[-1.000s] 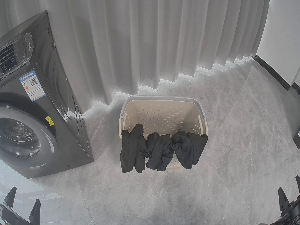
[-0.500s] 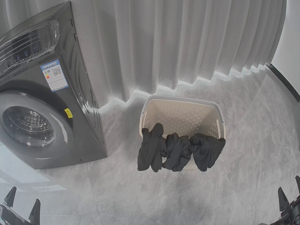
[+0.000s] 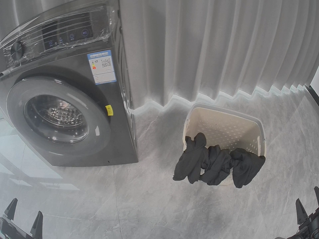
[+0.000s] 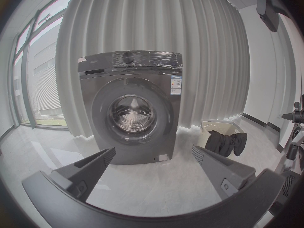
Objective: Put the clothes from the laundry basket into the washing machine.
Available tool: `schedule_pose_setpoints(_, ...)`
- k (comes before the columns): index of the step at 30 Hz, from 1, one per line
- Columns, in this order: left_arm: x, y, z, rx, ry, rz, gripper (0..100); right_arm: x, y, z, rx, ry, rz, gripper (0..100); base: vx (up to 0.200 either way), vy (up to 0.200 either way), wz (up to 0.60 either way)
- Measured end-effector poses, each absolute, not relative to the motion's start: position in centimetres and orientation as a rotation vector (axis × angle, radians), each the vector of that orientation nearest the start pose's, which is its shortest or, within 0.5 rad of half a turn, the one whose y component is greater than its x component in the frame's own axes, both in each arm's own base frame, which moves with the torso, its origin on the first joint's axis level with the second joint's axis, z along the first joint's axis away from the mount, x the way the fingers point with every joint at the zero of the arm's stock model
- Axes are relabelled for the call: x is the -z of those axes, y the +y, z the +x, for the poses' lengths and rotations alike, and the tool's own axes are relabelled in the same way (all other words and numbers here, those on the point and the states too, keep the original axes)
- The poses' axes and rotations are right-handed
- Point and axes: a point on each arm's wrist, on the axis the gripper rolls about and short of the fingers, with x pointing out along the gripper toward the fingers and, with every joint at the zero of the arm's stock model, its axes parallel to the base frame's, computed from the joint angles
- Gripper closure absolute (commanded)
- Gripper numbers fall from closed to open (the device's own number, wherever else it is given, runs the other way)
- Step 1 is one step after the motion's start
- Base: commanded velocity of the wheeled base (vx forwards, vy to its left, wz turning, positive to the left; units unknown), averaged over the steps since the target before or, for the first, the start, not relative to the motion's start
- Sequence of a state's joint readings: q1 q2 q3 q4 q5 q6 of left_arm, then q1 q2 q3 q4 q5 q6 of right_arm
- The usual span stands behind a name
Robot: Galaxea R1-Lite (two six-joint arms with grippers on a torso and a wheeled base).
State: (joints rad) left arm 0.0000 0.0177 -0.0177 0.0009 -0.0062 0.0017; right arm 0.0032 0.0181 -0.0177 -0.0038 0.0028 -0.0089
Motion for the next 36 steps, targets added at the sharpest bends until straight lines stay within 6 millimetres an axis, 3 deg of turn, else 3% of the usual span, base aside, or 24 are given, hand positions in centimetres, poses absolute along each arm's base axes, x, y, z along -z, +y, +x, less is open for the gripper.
schedule_pose_setpoints(13, -8.07, -0.01, -2.28, 0.006, 0.0, 0.0, 0, -8.12, 0.0, -2.27, -0.005, -0.004, -0.01, 0, 0.0, 0.0, 0.0)
schedule_pose_setpoints(19, -8.08, -0.01, -2.28, 0.006, 0.0, 0.0, 0, -8.12, 0.0, -2.27, -0.005, -0.003, -0.009, 0, 0.0, 0.0, 0.6)
schedule_pose_setpoints(36, -8.08, -0.01, -2.28, 0.006, 0.0, 0.002, 0, -8.12, 0.0, -2.27, -0.005, -0.003, -0.007, 0, 0.0, 0.0, 0.0)
